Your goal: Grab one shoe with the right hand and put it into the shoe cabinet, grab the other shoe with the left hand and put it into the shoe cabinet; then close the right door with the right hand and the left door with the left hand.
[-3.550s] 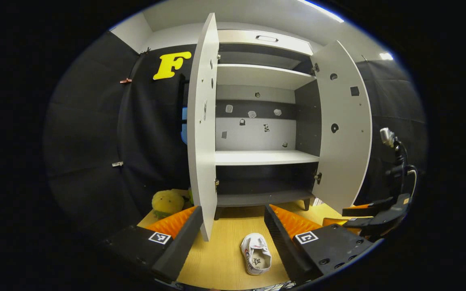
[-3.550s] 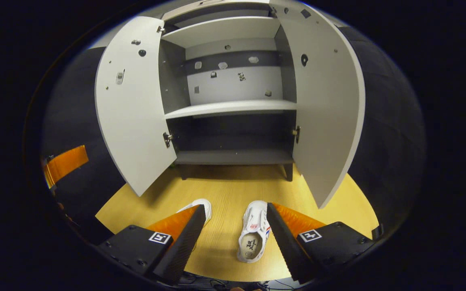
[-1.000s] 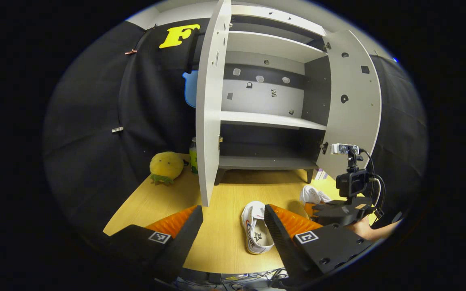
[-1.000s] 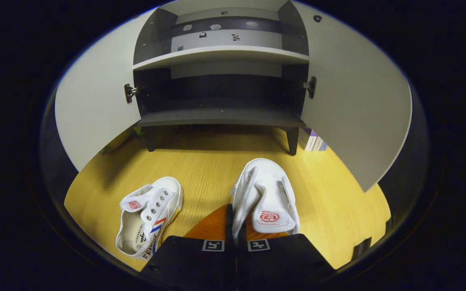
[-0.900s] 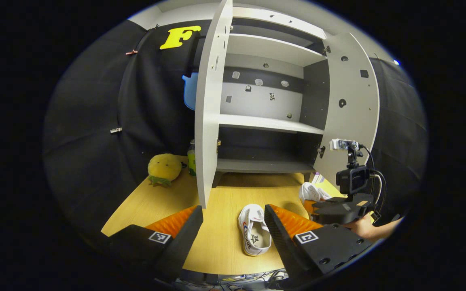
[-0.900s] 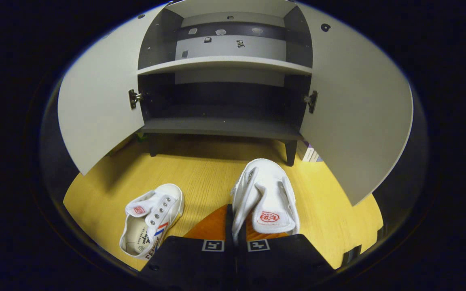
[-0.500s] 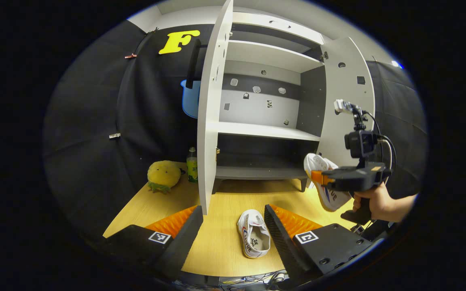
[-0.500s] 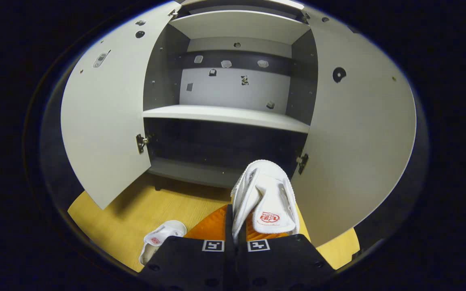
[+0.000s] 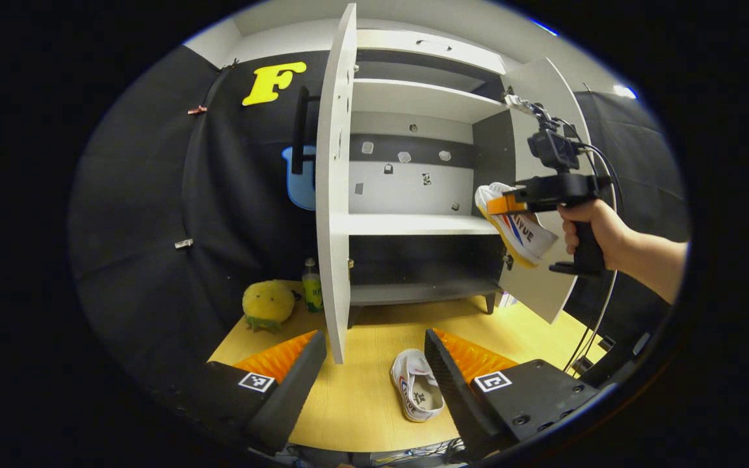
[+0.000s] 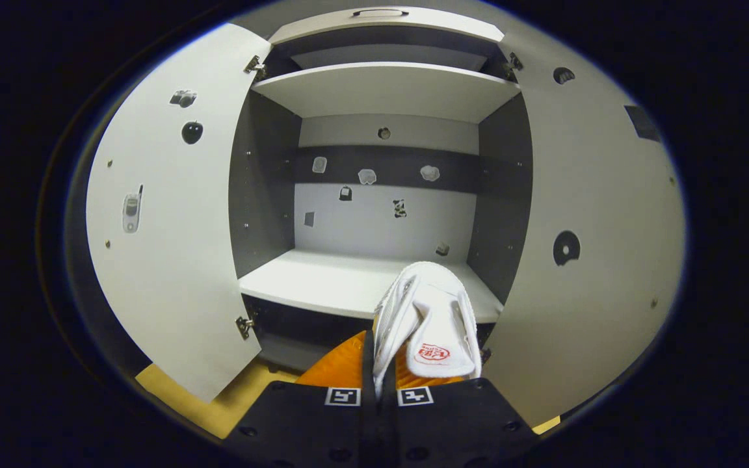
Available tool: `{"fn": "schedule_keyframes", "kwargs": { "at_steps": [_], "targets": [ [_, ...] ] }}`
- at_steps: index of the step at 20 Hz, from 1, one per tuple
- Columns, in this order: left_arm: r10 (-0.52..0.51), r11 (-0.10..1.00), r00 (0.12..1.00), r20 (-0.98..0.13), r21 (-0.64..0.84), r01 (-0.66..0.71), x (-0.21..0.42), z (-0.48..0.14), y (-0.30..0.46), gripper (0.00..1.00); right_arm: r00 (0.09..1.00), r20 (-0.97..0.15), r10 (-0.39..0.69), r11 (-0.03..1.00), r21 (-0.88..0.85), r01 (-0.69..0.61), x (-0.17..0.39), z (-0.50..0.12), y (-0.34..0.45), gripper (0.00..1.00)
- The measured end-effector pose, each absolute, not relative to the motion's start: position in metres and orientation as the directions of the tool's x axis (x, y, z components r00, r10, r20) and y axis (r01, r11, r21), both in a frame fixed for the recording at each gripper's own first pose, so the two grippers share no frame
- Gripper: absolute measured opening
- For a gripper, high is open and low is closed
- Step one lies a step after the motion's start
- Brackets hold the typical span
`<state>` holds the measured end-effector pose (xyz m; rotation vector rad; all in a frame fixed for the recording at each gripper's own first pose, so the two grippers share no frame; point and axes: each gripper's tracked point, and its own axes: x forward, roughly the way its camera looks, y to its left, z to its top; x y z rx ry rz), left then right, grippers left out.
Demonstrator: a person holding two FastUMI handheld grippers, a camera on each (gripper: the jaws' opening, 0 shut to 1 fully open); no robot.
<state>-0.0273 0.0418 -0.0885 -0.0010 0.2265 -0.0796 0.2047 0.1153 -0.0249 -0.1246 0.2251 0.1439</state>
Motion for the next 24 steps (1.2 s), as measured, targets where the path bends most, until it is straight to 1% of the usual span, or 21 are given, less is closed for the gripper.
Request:
{"fn": "schedule_keyframes", "kwargs": {
  "at_steps": [2,4,7,10,14,17,20,24],
  "targets": [
    [-0.056,0.998,0.98,-0.192,0.002,0.058,-0.018,-0.075,0.046,0.95,0.968,-0.21,0.134,0.978,-0.128,-0.163,0.229,-0.004,0.118,0.06],
    [-0.056,0.998,0.984,-0.167,0.019,0.06,-0.012,-0.063,0.045,0.95,0.973,-0.189,0.136,0.973,-0.158,-0.167,0.254,0.013,0.119,0.06],
    [-0.046,0.999,0.986,-0.158,0.003,0.047,-0.007,-0.054,0.045,0.95,0.972,-0.186,0.144,0.968,-0.18,-0.177,0.29,0.027,0.121,0.06],
    [-0.013,1.0,0.987,-0.157,-0.012,0.012,-0.005,-0.051,0.045,0.95,0.966,-0.2,0.164,0.96,-0.191,-0.203,0.327,0.03,0.124,0.05],
    [0.041,0.999,0.984,-0.17,-0.016,-0.045,-0.001,-0.05,0.047,0.95,0.962,-0.217,0.168,0.943,-0.249,-0.221,0.377,0.017,0.126,0.06],
    [0.109,0.994,0.98,-0.167,-0.007,-0.112,0.005,-0.047,0.054,0.95,0.942,-0.282,0.183,0.938,-0.237,-0.254,0.41,-0.009,0.134,0.06],
    [0.184,0.982,0.969,-0.166,-0.017,-0.189,0.01,-0.044,0.06,0.95,0.927,-0.335,0.169,0.939,-0.23,-0.255,0.439,-0.031,0.13,0.06],
    [0.239,0.967,0.951,-0.196,-0.036,-0.25,0.009,-0.046,0.058,0.95,0.902,-0.401,0.161,0.947,-0.196,-0.256,0.471,-0.052,0.131,0.05]
  ]
}}
